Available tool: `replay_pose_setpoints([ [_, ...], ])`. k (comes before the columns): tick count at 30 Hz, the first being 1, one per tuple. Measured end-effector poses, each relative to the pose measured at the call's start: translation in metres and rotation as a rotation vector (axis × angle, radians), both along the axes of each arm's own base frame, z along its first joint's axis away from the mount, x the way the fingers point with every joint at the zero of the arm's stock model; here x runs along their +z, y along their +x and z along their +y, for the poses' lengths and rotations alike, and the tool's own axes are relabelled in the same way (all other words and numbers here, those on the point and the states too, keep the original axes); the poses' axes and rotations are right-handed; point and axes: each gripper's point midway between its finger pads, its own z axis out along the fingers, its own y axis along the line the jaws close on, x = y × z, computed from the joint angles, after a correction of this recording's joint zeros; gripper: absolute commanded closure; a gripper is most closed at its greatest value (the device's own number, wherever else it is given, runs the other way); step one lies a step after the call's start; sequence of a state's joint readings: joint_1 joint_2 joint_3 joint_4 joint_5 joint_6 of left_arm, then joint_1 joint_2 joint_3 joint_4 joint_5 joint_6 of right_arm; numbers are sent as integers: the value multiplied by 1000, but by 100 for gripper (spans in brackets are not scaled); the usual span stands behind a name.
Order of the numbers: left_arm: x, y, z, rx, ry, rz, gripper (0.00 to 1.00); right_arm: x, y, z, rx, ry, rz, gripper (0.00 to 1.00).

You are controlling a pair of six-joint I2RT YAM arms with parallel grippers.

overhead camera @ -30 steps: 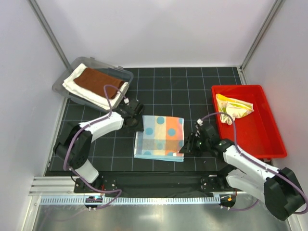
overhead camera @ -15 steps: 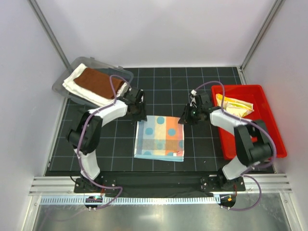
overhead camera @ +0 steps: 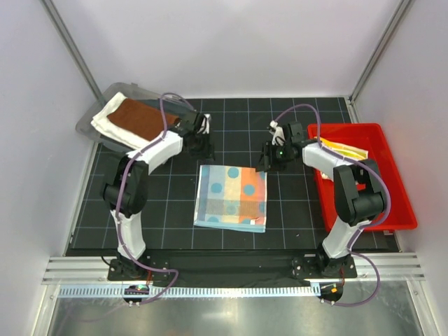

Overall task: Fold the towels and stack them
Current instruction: Fold the towel

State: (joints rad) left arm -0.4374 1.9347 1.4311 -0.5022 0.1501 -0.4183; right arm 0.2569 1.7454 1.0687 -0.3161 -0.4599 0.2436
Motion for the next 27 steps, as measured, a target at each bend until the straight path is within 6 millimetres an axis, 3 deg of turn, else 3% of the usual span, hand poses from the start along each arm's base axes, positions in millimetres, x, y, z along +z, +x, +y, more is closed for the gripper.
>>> replay_pose_setpoints([
  [3, 23, 11, -3, -104, 15, -61, 52, 16, 9, -3, 67, -21, -37, 42],
  [6, 34, 19, -5, -213, 14, -102, 51, 22, 23, -7, 139, -31, -51, 38],
  [10, 16, 9, -5, -391, -20, -46, 51, 2, 34, -8, 249, 9, 12, 37],
  [14, -8, -1, -3, -508, -36, 44, 52, -23, 25, -13, 320, 32, 118, 37],
  [19, -25, -8, 0, -597, -56, 124, 52, -21, 26, -15, 391, 37, 115, 44],
  [27, -26, -11, 17, -617, -85, 170, 54, -28, 13, -15, 451, 70, 146, 56],
])
